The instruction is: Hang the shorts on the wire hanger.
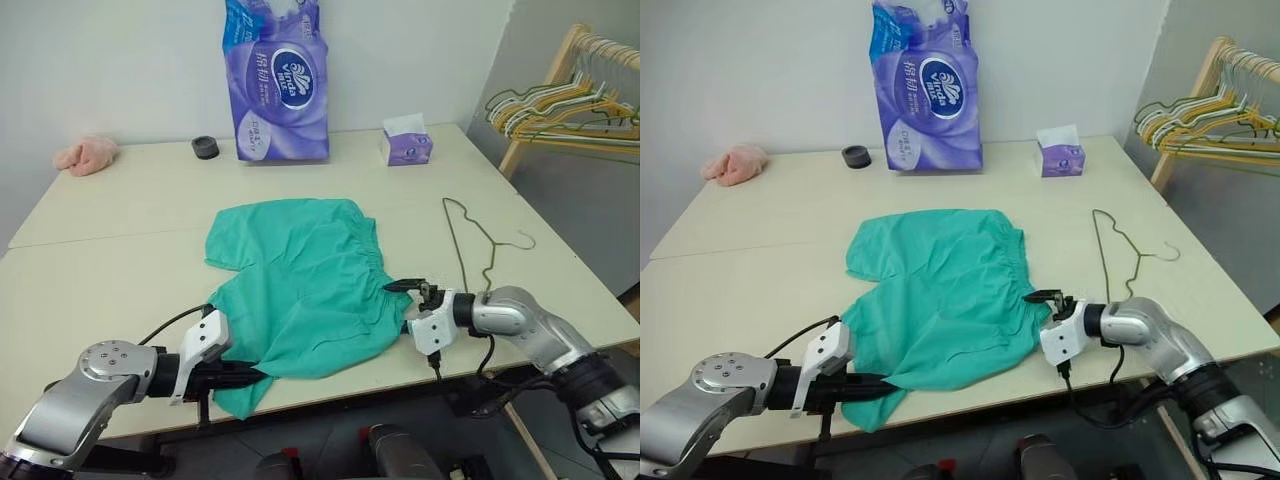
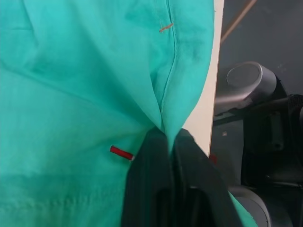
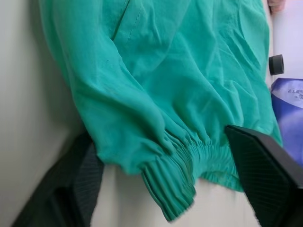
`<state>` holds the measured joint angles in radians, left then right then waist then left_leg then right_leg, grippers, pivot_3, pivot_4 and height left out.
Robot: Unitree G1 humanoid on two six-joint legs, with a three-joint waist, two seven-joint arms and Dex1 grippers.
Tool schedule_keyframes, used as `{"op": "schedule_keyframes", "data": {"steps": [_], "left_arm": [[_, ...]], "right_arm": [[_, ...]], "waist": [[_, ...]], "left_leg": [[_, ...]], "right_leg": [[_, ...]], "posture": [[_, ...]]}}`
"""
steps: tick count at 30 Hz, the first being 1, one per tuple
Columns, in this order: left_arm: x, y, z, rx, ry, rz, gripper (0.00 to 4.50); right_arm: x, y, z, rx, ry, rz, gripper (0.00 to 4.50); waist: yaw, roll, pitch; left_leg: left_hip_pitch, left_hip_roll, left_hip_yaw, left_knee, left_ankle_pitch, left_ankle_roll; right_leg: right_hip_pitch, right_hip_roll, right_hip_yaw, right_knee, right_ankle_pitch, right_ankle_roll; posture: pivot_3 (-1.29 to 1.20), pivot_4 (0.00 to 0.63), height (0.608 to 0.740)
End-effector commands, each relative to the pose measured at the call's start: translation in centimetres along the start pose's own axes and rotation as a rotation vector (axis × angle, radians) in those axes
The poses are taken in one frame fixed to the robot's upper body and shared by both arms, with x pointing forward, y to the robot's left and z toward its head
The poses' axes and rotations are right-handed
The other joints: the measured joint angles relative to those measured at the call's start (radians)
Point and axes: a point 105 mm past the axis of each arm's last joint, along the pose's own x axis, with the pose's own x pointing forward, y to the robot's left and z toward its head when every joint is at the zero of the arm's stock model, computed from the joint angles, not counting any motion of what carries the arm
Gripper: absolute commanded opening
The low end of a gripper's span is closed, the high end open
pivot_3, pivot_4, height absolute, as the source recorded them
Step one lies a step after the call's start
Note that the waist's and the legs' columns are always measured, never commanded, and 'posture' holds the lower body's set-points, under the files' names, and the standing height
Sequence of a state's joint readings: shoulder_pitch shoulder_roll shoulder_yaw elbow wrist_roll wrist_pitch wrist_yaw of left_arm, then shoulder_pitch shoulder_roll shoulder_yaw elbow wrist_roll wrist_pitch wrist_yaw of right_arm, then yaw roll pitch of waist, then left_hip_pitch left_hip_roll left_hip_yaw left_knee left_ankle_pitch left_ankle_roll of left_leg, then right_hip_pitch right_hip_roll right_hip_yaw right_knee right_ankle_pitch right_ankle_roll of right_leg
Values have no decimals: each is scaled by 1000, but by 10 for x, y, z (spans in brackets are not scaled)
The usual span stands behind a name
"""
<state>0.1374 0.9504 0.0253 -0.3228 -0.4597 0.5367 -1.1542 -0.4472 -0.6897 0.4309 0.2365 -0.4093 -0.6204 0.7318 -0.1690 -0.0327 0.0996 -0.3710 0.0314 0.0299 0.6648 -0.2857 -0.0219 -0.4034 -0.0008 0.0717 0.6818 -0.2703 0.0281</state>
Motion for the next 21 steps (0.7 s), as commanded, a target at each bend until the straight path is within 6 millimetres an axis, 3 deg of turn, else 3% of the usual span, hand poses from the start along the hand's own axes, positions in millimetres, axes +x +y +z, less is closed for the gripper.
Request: {"op": "schedule_keyframes", "data": {"steps": [1, 8, 14, 21], "left_arm": [[-11, 6, 7, 48, 19, 10, 0], [-28, 11, 3, 86, 108, -16, 0], [-44, 10, 0, 102, 177, -60, 0], [-60, -13, -10, 76, 254, -173, 0]], "right_arm": [[1, -6, -4, 15, 3, 25, 2567], [-11, -6, -6, 88, -6, 125, 126], [-32, 9, 21, 202, -85, 277, 53], [-43, 18, 43, 262, -114, 354, 53]], "waist": [[0, 0, 0], [2, 0, 0], [6, 0, 0], [5, 1, 0]], "left_leg": [[0, 0, 0, 0, 0, 0], [0, 0, 0, 0, 0, 0], [0, 1, -1, 0, 0, 0], [1, 2, 1, 0, 0, 0]], "right_leg": [[0, 0, 0, 0, 0, 0], [0, 0, 0, 0, 0, 0], [0, 0, -1, 0, 0, -1], [0, 0, -2, 0, -3, 2]], "posture": [[-136, 74, 740], [-125, 74, 740], [-127, 76, 740], [-125, 78, 740]]}}
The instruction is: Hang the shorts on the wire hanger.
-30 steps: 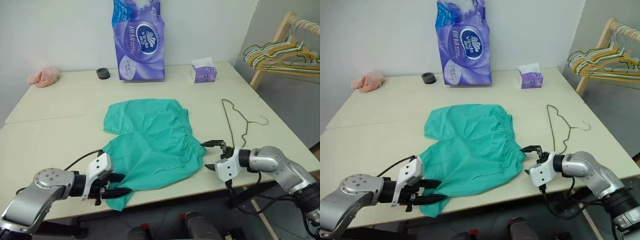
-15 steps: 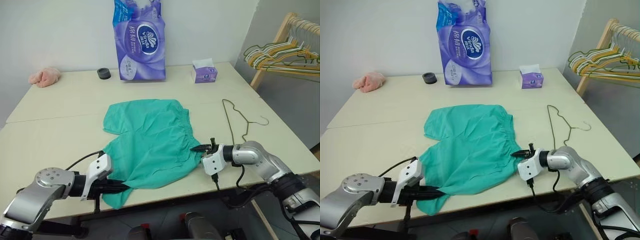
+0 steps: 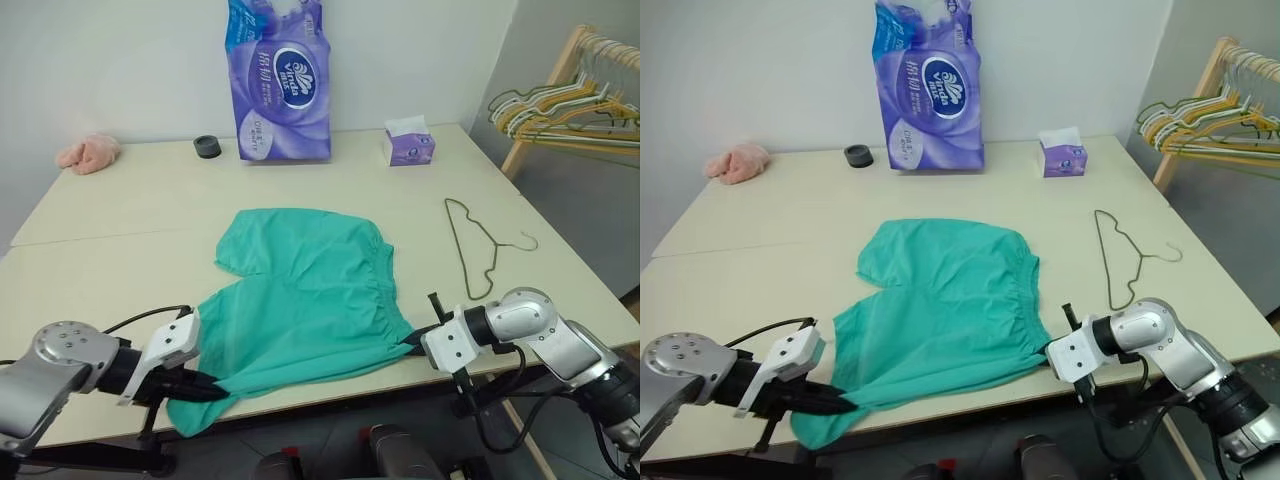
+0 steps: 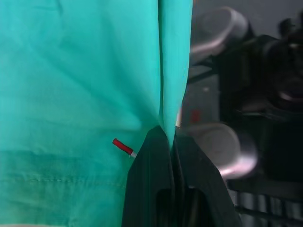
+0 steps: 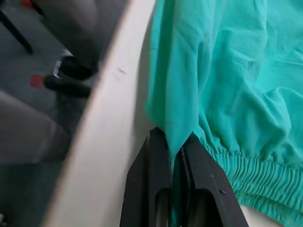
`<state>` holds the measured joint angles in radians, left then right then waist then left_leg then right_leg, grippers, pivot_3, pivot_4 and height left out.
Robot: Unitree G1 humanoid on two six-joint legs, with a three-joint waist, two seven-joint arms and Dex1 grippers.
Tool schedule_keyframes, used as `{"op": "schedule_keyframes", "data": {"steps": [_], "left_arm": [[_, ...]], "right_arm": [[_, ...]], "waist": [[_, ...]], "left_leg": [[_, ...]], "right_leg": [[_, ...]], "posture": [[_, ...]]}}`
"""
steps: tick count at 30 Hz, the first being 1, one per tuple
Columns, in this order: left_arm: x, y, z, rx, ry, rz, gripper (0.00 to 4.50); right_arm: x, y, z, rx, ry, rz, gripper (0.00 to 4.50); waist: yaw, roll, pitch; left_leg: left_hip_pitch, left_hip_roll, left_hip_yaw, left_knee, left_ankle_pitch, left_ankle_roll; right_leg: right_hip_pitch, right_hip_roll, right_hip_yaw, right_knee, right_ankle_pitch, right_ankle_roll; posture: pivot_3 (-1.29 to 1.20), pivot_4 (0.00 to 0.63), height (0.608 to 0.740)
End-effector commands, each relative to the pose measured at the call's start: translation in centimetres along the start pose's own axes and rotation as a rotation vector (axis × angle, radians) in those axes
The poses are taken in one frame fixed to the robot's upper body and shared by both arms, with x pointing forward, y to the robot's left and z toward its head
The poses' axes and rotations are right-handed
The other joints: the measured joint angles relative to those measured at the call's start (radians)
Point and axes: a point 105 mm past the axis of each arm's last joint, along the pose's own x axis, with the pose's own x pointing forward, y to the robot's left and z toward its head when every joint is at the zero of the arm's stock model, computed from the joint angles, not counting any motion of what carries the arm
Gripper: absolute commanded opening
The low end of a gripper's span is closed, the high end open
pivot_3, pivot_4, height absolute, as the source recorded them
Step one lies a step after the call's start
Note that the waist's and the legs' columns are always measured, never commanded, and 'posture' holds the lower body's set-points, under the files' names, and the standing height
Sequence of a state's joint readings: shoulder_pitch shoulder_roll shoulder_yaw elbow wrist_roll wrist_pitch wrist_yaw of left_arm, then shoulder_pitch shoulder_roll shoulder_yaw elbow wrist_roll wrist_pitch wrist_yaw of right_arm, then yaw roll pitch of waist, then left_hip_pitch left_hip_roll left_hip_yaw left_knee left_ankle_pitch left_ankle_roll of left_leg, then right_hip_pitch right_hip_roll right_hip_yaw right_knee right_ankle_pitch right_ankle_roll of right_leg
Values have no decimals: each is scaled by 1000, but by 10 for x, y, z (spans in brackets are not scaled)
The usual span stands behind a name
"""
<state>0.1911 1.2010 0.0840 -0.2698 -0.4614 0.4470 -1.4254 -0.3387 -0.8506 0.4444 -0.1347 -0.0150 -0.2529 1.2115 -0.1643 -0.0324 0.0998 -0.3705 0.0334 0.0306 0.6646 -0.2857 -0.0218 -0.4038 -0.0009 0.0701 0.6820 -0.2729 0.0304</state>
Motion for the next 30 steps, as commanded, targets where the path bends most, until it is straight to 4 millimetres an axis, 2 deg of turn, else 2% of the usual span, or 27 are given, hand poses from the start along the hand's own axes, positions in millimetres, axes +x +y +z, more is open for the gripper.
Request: {"op": "schedule_keyframes", "data": {"steps": [1, 8, 11, 15, 18, 20, 23, 25, 27, 30], "left_arm": [[-11, -7, -5, 10, 49, -19, 0], [5, -15, -8, -7, 8, -31, 0], [11, -19, -7, -54, -20, -46, 679], [13, -21, -7, -68, -32, -45, 1827], [12, -22, -3, -61, -57, -49, 2717], [11, -24, 10, -55, -125, -61, 3291], [3, -23, 49, -66, -318, -67, 4162], [-6, -17, 67, -59, -396, -38, 4162], [-13, -7, 77, -49, -431, 10, 4162], [-22, 25, 86, -54, -478, 187, 4162]], "right_arm": [[-11, -4, 2, 1, 25, -8, 53], [-7, 3, 6, 11, 18, 39, 53], [-10, 10, 8, 37, 28, 92, 853], [-21, 20, 13, 71, 34, 169, 2170], [-36, 12, 19, 75, 31, 165, 3192], [-44, -1, 25, 128, -12, 114, 3205], [-58, -21, 32, 219, -79, 19, 3205], [-67, -34, 35, 276, -121, -45, 3205], [-71, -47, 37, 314, -161, -128, 3205], [-73, -68, 28, 417, -202, -295, 3205]], "waist": [[0, 0, 0], [9, 0, 0], [17, 0, 0], [24, 0, 0], [23, 1, 0], [23, 0, 0], [24, 0, 0], [28, 0, 0], [27, -1, 0], [26, 0, 0]], "left_leg": [[1, 0, 0, 0, 0, 0], [1, 0, 1, 0, 0, 0], [1, 0, 1, 0, 0, 0], [2, 0, 1, 0, 0, 0], [2, 0, 1, 0, 0, 0], [3, 0, 1, 0, 0, 0], [3, 0, 1, 0, 0, 0], [3, 0, 0, 0, 0, 0], [4, 0, -1, 0, 0, 0], [6, -2, -1, 0, 0, 0]], "right_leg": [[0, 0, 0, 0, -1, 2], [1, 0, 0, 0, -1, 2], [1, 0, 0, 0, -1, 2], [1, 0, 0, 0, -1, 1], [1, 0, 0, 0, -1, 1], [1, 0, 0, 0, -1, 2], [2, 0, 0, 0, -1, 2], [2, 0, -1, 0, -1, 2], [4, 0, -1, 0, -1, 2], [7, 0, -1, -1, -1, 2]], "posture": [[-125, 78, 740], [-124, 79, 740], [-124, 79, 740], [-123, 75, 740], [-122, 72, 740], [-125, 70, 740], [-125, 70, 740], [-124, 68, 740], [-124, 68, 740], [-121, 66, 740]]}}
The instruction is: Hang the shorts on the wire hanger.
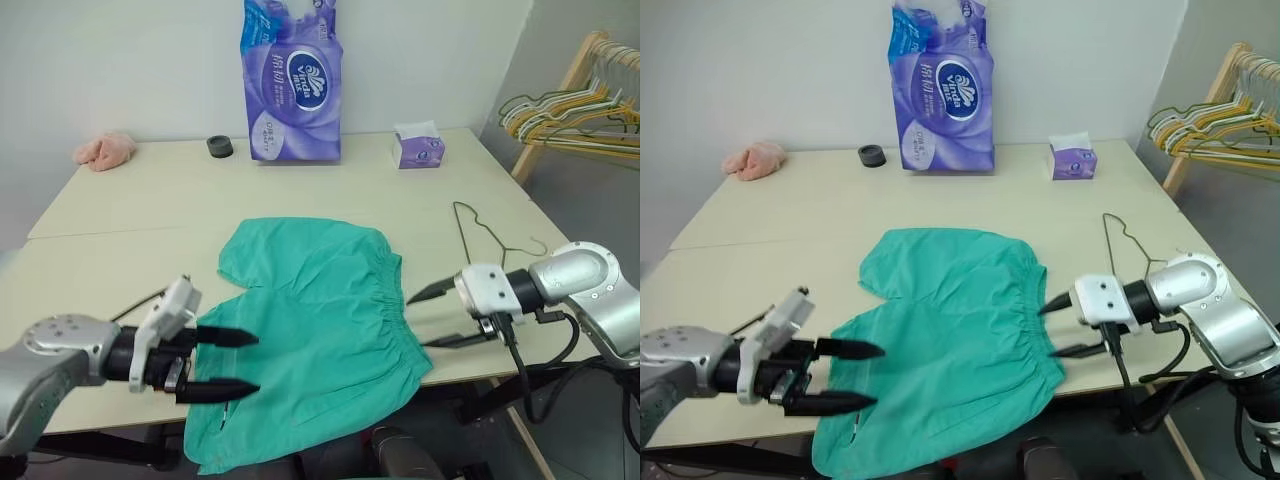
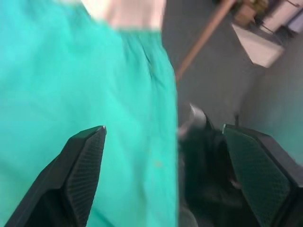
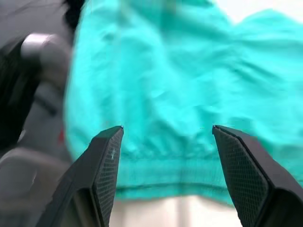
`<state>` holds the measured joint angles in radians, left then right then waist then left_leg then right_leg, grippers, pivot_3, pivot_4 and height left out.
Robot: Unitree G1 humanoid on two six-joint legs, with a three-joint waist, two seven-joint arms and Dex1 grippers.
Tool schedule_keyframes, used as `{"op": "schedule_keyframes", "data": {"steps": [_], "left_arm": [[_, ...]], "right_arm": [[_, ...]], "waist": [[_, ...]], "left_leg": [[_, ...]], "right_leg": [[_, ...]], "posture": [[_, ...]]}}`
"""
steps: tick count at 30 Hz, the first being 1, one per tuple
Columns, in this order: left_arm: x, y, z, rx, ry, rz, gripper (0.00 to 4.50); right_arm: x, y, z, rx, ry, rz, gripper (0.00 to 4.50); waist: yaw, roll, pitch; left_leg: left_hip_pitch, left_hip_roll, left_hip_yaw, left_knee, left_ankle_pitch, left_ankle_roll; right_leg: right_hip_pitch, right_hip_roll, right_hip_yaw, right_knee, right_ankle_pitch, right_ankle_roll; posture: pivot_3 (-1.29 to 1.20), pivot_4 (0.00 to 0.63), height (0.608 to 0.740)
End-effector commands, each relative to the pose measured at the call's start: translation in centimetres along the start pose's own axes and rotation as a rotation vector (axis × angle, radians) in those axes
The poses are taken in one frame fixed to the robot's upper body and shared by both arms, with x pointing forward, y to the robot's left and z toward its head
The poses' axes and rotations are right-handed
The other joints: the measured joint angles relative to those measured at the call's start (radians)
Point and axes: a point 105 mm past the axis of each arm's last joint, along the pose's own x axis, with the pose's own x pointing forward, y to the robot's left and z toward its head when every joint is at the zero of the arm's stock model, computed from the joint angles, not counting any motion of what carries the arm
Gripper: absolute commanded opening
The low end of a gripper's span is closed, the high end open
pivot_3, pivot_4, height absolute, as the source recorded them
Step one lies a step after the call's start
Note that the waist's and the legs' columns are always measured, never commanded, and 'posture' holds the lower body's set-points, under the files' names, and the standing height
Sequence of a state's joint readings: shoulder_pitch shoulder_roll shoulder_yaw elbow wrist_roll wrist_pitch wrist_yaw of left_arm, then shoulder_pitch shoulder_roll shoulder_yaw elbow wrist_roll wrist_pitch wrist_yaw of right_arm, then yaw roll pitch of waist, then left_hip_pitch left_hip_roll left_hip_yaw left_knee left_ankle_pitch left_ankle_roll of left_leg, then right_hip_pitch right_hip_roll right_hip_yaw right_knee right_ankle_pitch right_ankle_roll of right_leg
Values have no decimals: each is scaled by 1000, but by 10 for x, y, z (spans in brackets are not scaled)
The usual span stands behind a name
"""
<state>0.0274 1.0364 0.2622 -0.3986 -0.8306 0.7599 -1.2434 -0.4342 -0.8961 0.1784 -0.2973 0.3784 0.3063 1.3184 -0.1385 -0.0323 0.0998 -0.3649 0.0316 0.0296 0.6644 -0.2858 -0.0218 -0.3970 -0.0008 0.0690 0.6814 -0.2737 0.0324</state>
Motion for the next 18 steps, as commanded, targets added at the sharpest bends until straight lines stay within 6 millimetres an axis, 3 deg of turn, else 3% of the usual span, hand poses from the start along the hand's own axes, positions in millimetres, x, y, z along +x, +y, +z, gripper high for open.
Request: {"op": "schedule_keyframes", "data": {"steps": [1, 4, 6, 8, 13, 18], "left_arm": [[-4, 33, 10, 21, -46, 186, 4162], [-3, 58, 7, 89, -31, 335, 4194], [0, 70, 8, 111, -49, 401, 4204], [9, 80, 15, 123, -99, 438, 4500], [38, 77, 40, 221, -169, 389, 4500], [52, 68, 50, 282, -141, 266, 4500]], "right_arm": [[-7, -31, 0, 105, -69, -233, 3205], [-17, -57, -26, 195, -27, -479, 3376], [-24, -66, -43, 226, 14, -602, 3810], [-37, -78, -63, 294, 41, -797, 4467], [-72, -86, -118, 549, 156, -1206, 4491], [-89, -82, -155, 699, 266, -1385, 4491]], "waist": [[-1, -1, 0], [-3, -1, 0], [0, 0, 0], [3, -2, -1], [0, -2, -2], [-10, -2, -2]], "left_leg": [[0, -1, 0, 0, 0, 0], [0, -2, 0, 0, 0, 0], [0, -2, 0, 0, 0, 0], [-1, -2, 0, 0, 0, 0], [-3, -2, 0, 1, 0, 0], [-2, -3, 0, 0, 0, 0]], "right_leg": [[1, 0, 0, 0, 0, 0], [1, 0, 1, 0, 0, 0], [1, 0, 2, -1, 2, -2], [1, 0, 2, -1, 3, -4], [1, -1, 3, -1, 3, -5], [0, 0, 4, -1, 3, -5]], "posture": [[-116, 65, 740], [-118, 64, 740], [-122, 64, 740], [-126, 61, 740], [-151, 65, 740], [-175, 69, 740]]}}
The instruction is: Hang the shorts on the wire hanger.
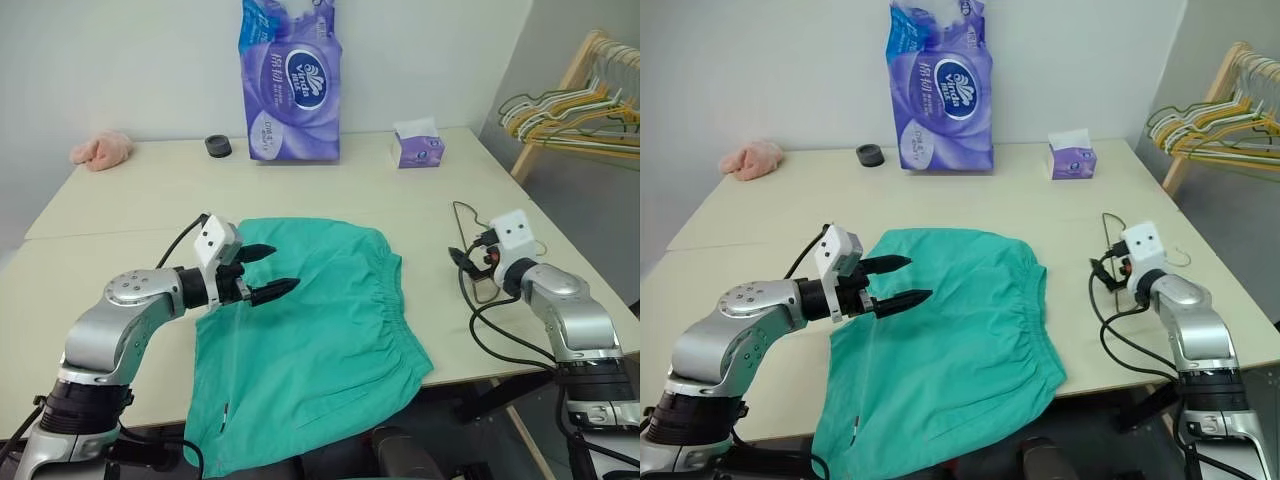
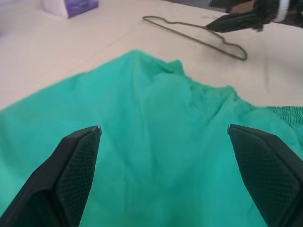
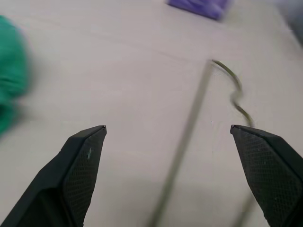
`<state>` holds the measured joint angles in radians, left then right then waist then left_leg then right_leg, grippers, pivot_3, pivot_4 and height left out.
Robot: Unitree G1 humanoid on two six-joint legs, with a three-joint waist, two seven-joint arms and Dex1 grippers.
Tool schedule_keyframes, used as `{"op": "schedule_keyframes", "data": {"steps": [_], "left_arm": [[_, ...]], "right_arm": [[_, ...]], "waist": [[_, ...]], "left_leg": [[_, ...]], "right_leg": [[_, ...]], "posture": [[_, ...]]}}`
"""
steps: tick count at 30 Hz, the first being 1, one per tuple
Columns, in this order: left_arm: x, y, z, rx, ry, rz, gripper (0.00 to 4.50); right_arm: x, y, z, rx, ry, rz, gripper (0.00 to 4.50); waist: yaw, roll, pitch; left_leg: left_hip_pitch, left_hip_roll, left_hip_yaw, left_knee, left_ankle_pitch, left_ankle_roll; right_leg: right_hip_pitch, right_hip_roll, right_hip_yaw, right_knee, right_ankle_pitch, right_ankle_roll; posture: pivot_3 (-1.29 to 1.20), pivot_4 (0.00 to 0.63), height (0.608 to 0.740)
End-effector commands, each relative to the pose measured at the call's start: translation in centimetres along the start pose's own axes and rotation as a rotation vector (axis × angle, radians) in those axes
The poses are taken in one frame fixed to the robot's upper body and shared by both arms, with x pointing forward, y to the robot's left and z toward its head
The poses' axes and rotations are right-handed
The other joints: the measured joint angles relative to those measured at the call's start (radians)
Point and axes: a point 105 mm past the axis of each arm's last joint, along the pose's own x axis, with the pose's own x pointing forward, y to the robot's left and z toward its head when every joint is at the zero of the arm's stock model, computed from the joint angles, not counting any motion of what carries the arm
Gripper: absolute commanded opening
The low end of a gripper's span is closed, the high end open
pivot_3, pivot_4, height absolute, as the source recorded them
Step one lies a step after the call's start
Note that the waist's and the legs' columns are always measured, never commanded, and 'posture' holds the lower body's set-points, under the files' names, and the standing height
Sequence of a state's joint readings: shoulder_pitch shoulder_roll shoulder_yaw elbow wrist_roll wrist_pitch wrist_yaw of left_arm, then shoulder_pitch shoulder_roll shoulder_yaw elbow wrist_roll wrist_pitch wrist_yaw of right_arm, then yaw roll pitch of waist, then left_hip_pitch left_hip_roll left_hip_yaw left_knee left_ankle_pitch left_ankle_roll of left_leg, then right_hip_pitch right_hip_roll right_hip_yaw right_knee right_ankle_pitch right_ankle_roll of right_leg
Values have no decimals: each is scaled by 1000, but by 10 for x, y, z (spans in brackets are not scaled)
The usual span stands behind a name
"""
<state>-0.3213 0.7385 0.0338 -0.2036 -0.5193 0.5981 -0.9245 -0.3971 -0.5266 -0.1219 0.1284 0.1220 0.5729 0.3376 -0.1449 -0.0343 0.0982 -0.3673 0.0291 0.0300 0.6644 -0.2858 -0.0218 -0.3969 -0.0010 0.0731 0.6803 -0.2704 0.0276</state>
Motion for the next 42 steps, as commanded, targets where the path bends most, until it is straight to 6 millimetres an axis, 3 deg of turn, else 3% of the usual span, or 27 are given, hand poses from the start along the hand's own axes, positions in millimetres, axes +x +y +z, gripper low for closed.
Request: {"op": "schedule_keyframes", "data": {"steps": [1, 13, 16, 18, 22, 27, 30, 35, 42], "left_arm": [[6, -10, 18, 81, -16, -99, 4500], [16, -18, 23, 121, -5, -234, 4500], [9, -30, 22, 132, 21, -318, 4500], [5, -32, 21, 141, 33, -341, 4500], [3, -25, 23, 155, 39, -314, 4500], [3, -18, 27, 161, 25, -272, 4500], [3, -15, 29, 162, 17, -252, 4500], [4, -7, 31, 157, 4, -196, 4500], [5, 14, 40, 129, -41, -83, 4500]], "right_arm": [[5, -22, -2, 46, 30, -133, 4491], [40, -25, -29, 121, 182, -100, 4491], [41, -18, -46, 76, 284, -12, 3856], [41, -15, -55, 38, 334, 27, 3199], [41, -9, -66, 74, 406, 61, 1873], [42, -19, -70, 156, 424, -17, 168], [40, -25, -73, 207, 425, -69, 12], [43, -34, -60, 214, 361, -112, 12], [47, -31, -3, 83, 165, -32, 12]], "waist": [[-11, 0, 0], [-76, 1, 0], [-78, 1, 0], [-78, 1, 0], [-74, -3, -3], [-70, -9, -9], [-64, -11, -11], [-50, -11, -11], [-52, -4, -6]], "left_leg": [[0, 0, 0, 0, 0, 0], [1, 0, -1, -1, 0, 0], [1, 0, -1, -1, 0, 0], [2, 0, -2, -1, 0, 0], [5, 0, -5, 0, 0, 0], [5, 0, -6, 0, 0, 0], [5, 1, -7, 0, 0, 0], [5, 0, -6, 0, 0, 0], [4, 0, -5, 0, 0, 0]], "right_leg": [[0, 0, 0, 0, 0, 0], [1, 2, 0, -1, 0, 0], [2, 1, 0, -1, 0, 0], [4, 1, -1, -1, 0, 0], [9, 1, -3, -3, -3, 5], [9, 1, -4, -3, -3, 5], [9, 0, -4, -3, -3, 5], [10, -2, -4, -4, -3, 7], [8, -2, -2, -4, -3, 7]], "posture": [[-176, 69, 740], [-180, 66, 740], [-175, 66, 740], [-172, 65, 740], [-169, 65, 740], [-163, 64, 740], [-161, 64, 740], [-168, 66, 740], [-177, 67, 740]]}}
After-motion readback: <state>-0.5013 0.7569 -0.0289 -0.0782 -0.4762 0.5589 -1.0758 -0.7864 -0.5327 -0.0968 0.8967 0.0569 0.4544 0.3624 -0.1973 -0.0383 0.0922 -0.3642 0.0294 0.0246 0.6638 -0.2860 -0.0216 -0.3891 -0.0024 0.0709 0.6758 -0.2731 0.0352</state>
